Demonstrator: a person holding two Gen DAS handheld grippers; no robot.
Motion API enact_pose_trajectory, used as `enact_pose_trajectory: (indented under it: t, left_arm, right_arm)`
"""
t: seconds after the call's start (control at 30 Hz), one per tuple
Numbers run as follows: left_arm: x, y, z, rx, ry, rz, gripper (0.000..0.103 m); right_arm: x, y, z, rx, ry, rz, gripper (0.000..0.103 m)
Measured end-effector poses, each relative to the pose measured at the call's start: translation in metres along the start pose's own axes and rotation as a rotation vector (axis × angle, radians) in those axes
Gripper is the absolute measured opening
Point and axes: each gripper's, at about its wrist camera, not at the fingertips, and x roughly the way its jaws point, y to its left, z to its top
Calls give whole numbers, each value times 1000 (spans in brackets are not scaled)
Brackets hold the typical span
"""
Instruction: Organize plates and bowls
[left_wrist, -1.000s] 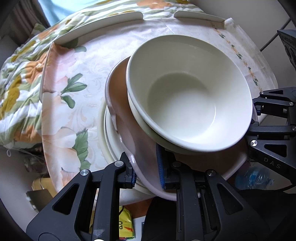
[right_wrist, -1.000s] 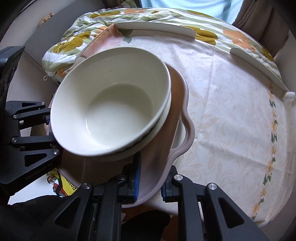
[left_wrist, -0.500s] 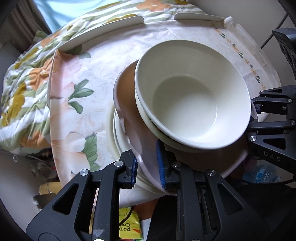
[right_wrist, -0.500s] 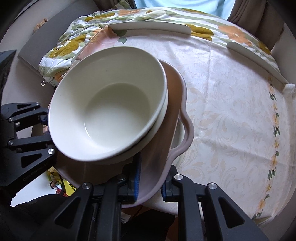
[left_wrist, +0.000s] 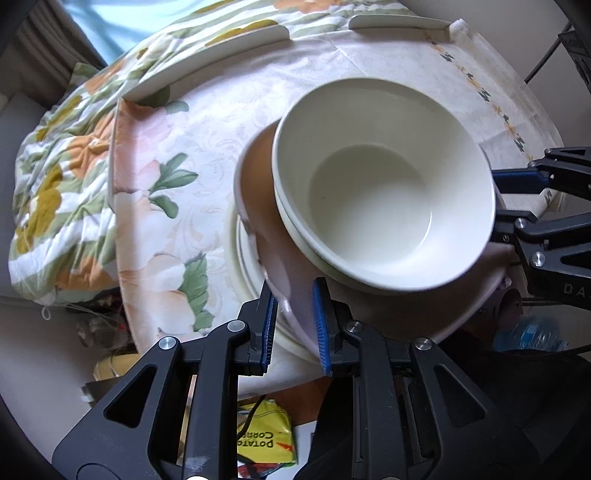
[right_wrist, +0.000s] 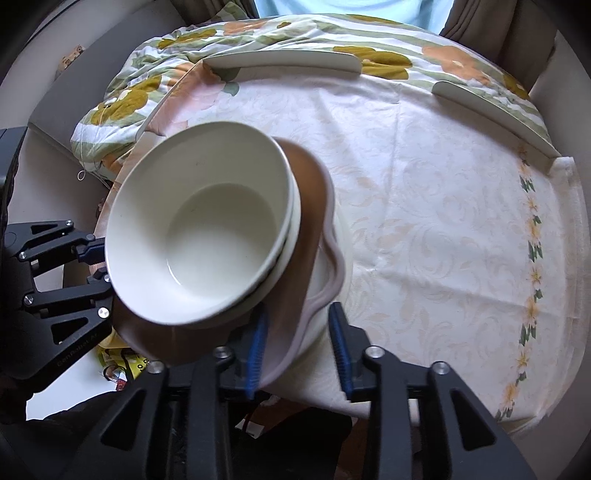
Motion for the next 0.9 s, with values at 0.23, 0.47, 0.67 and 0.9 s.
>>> enact_pose_trajectory:
  t: [0.23,0.47,0.67,0.9]
  left_arm:
    - [-25,-3,-4,29,-3,9,17]
    - [-73,-11,-19,-52,-99,9,17]
    - [-120,-29,-41,-171,-217,29,35]
    - [-198,-49,-62,-304,-453,68,96]
  right_arm:
    - [-26,-4,-10,60,-19,6,44]
    - [-59,3,-28,68,-88,30,44]
    - [-106,3,-44,33,-212,15,60]
    - [-179,-7,-75,59,-431,-43,87]
